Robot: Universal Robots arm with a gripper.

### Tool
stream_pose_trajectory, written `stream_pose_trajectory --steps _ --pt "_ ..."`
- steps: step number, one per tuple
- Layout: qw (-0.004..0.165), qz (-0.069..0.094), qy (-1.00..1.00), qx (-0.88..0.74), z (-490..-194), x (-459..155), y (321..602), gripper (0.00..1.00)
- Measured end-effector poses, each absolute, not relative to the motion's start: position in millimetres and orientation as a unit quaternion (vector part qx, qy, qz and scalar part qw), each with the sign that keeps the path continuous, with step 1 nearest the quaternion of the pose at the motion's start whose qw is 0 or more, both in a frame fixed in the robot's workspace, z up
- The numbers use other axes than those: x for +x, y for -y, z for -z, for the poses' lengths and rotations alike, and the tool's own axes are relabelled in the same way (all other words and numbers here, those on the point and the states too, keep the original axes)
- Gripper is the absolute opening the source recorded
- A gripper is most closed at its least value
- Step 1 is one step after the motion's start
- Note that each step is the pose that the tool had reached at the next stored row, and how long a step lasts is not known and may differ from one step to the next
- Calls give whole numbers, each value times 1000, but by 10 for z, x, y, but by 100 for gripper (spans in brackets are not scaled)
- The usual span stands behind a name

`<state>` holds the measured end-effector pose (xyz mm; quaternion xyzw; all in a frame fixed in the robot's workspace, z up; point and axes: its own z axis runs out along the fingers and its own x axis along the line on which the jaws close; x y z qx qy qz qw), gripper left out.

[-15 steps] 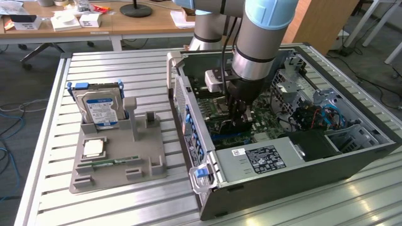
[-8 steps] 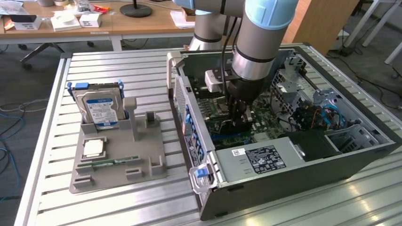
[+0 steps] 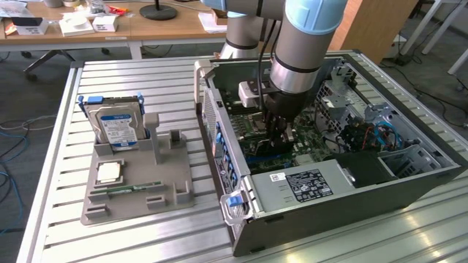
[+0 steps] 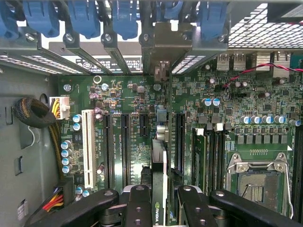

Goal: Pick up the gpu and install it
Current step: 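Insert the gpu into the slot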

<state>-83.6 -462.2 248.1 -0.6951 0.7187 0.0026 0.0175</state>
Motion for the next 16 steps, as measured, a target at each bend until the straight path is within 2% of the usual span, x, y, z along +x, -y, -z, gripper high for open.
stream_pose_trajectory --steps 16 --pt "18 -3 -719 -695 -2477 -836 4622 26"
